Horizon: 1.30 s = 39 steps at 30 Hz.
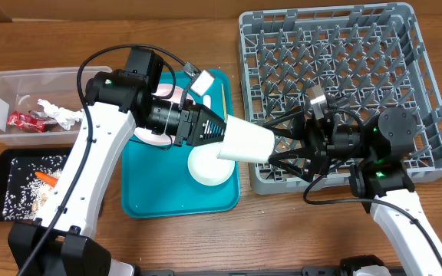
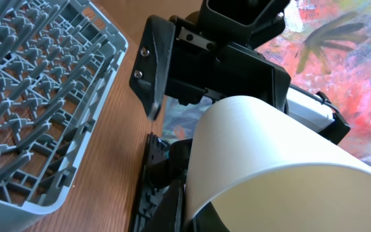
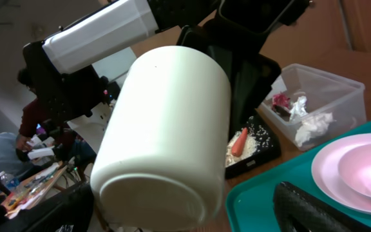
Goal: Sort waste into correct bins and load items into the dishwasher rack
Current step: 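Grasp the cup base with the right gripper beside the left gripper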
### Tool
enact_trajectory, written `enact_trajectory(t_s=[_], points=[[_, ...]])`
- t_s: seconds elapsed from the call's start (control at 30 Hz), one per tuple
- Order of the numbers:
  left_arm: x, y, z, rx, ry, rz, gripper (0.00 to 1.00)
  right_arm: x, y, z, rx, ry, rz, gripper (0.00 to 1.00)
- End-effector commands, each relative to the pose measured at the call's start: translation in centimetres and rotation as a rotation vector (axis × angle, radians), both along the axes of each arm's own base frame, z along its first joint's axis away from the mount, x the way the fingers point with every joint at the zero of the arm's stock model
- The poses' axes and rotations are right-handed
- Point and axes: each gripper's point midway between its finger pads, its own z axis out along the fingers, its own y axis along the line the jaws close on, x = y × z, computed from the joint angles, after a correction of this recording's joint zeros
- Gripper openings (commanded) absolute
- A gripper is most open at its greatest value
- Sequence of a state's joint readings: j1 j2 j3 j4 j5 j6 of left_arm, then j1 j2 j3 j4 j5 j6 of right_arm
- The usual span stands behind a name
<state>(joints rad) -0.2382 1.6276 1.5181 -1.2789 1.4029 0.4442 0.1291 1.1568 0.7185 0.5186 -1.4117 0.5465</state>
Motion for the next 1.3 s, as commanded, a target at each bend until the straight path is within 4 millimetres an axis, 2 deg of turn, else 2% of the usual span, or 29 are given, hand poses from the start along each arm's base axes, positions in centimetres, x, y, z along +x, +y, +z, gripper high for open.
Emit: enact_trajectory(t_s=[0.0, 0.13, 0.27, 0.57, 0.7, 0.83, 0.97, 1.13, 1.27], points=[[-0.5, -0.1, 1.3, -0.044, -0.019, -0.013, 0.04, -0.4, 1.3, 0.9, 0.014, -0.016, 0.014, 0.92], [-0.5, -0.1, 1.3, -0.043, -0.016, -0.012, 0.04, -0.5, 2.4, 1.1, 0.025, -0.017, 0.007, 0.93], [-0.5, -0.1, 1.3, -0.042, -0.014, -0.012, 0.04, -0.3, 2.6, 1.2, 0.029, -0.019, -0.007, 0.92], [-0.6, -0.1, 0.9, -0.02, -0.009, -0.008, 0.04, -0.2, 2.5, 2.0, 0.047, -0.076, -0.021, 0.75], [-0.6, 0.0, 0.6, 0.0, -0.001, -0.005, 0.04, -0.2, 2.5, 2.0, 0.048, -0.08, -0.021, 0.7], [-0.6, 0.0, 0.6, 0.001, 0.001, -0.005, 0.04, -0.2, 2.5, 2.0, 0.048, -0.081, -0.021, 0.61], [-0.6, 0.0, 0.6, 0.001, 0.001, -0.005, 0.04, -0.2, 2.5, 2.1, 0.049, -0.083, -0.021, 0.56], [-0.5, 0.1, 0.0, 0.034, -0.006, 0.002, 0.04, -0.3, 2.5, 2.4, 0.056, -0.101, -0.021, 0.56], [-0.5, 0.2, -0.3, 0.054, -0.001, 0.005, 0.04, -0.7, 2.4, 3.5, 0.081, -0.118, -0.016, 0.56]])
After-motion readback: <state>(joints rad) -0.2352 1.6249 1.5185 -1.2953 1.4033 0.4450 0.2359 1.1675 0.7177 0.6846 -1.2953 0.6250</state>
